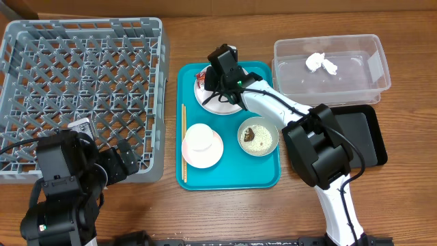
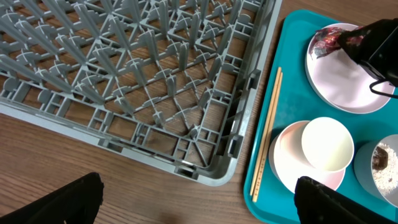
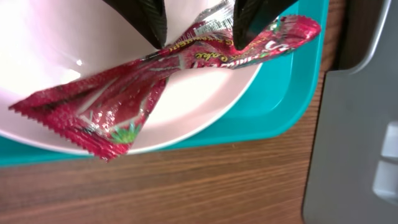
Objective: Sort waste into correct bins and load items into the dishwasher
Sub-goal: 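Return the right gripper to the plate and grasp the red wrapper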
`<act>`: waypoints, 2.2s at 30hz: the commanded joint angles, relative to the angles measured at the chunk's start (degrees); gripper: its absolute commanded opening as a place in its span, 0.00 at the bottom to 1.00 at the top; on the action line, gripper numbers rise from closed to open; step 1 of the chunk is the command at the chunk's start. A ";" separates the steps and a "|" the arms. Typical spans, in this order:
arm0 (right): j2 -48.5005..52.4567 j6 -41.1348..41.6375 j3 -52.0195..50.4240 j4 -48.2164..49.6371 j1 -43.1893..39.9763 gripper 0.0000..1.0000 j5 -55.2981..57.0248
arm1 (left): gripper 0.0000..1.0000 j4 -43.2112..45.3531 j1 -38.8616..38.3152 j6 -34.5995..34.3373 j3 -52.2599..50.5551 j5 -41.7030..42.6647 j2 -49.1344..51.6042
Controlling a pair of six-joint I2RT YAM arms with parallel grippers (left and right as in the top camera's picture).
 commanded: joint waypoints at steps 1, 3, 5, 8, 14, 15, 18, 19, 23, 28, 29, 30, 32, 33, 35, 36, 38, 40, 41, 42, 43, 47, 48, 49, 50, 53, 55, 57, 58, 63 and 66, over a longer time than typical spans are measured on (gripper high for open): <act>-0.76 0.87 0.79 0.02 -0.79 0.54 -0.66 | 1.00 -0.02 0.31 -0.94 1.33 0.50 -0.04; -1.53 1.84 0.81 0.17 -0.85 0.60 -1.33 | 1.00 -0.04 0.31 -0.94 1.33 0.50 -0.04; -2.62 1.81 0.85 0.85 -0.83 0.67 -1.42 | 1.00 -0.07 0.31 -0.96 1.33 0.50 -0.04; -4.72 2.99 0.85 3.13 -0.96 0.78 0.28 | 1.00 -0.07 0.31 -0.96 1.33 0.50 -0.04; -4.24 13.44 0.83 4.37 -1.11 0.78 1.84 | 1.00 -0.35 0.31 -0.96 1.33 0.52 -0.04; -3.61 15.26 0.83 4.37 -1.11 0.78 1.86 | 1.00 -0.48 0.31 -0.96 1.33 0.52 -0.04; -2.49 18.45 0.83 4.20 -0.90 0.79 2.14 | 1.00 -0.72 0.31 -0.94 1.33 0.66 -0.04; -2.23 19.34 0.83 4.13 -0.83 0.80 2.43 | 1.00 -0.76 0.31 -0.96 1.33 0.68 -0.04; -0.55 22.51 0.83 3.80 -0.79 0.80 2.49 | 1.00 -0.72 0.31 -0.94 1.33 0.68 -0.04; 0.46 23.02 0.83 2.08 -0.79 0.78 2.49 | 1.00 -0.70 0.31 -0.94 1.33 0.68 -0.04; 0.46 22.99 0.83 1.53 -0.79 0.78 2.47 | 1.00 -0.70 0.31 -0.96 1.33 0.68 -0.04; 0.46 23.02 0.83 0.04 -0.79 0.77 2.47 | 1.00 -0.68 0.31 -0.94 1.33 0.66 -0.04; 0.46 23.02 0.83 -1.11 -0.79 0.76 2.49 | 1.00 -0.70 0.31 -0.94 1.33 0.68 -0.04; 0.46 23.02 0.83 -1.40 -0.79 0.76 2.51 | 1.00 -0.70 0.31 -0.96 1.33 0.68 -0.04; 0.46 22.99 0.83 -1.51 -0.79 0.75 2.49 | 1.00 -0.70 0.31 -0.94 1.33 0.68 -0.04; 0.46 23.02 0.83 -1.44 -0.85 0.74 2.49 | 1.00 -0.70 0.31 -0.94 1.33 0.68 -0.04; 0.46 23.02 0.83 -1.42 -0.85 0.70 2.49 | 1.00 -0.72 0.31 -0.94 1.33 0.68 -0.04; 0.46 23.02 0.83 -1.40 -0.85 0.67 2.56 | 1.00 -0.72 0.31 -0.96 1.33 0.68 -0.04; 0.46 23.02 0.83 -1.01 -0.85 0.67 3.17 | 1.00 -0.72 0.31 -0.94 1.33 0.70 -0.04; 0.46 23.02 0.83 -0.61 -0.85 0.69 3.74 | 1.00 -0.72 0.31 -0.96 1.33 0.70 -0.04; 0.46 22.99 0.83 0.31 -0.85 0.74 3.89 | 1.00 -0.72 0.31 -0.96 1.33 0.72 -0.04; 0.46 23.06 0.83 3.15 -0.90 0.79 3.76 | 1.00 -0.70 0.31 -0.94 1.33 0.72 -0.04; 0.46 23.26 0.83 3.10 -0.90 0.79 3.80 | 1.00 -0.72 0.31 -0.94 1.33 0.72 -0.04; 0.46 23.93 0.83 2.93 -0.90 0.80 4.04 | 1.00 -0.76 0.31 -0.94 1.33 0.72 -0.04; 0.48 24.13 0.83 2.82 -0.90 0.79 4.26 | 1.00 -0.79 0.31 -0.94 1.33 0.72 -0.04; 0.52 24.13 0.83 2.69 -0.83 0.80 5.53 | 1.00 -0.79 0.31 -0.94 1.33 0.74 -0.04; 0.61 24.13 0.83 2.69 -0.83 0.79 5.99 | 1.00 -0.79 0.31 -0.94 1.33 0.74 -0.04; 0.94 24.13 0.83 2.84 -0.83 0.79 6.29 | 1.00 -0.76 0.31 -0.94 1.33 0.74 -0.04; 1.20 24.13 0.83 2.99 -0.83 0.79 6.29 | 1.00 -0.79 0.31 -0.94 1.33 0.83 -0.04; 2.14 24.09 0.83 4.02 -0.83 0.79 5.68 | 1.00 -0.72 0.31 -0.94 1.33 0.90 -0.04; 2.14 24.02 0.83 3.45 -0.83 0.60 5.62 | 1.00 -0.72 0.31 -0.94 1.33 0.92 -0.04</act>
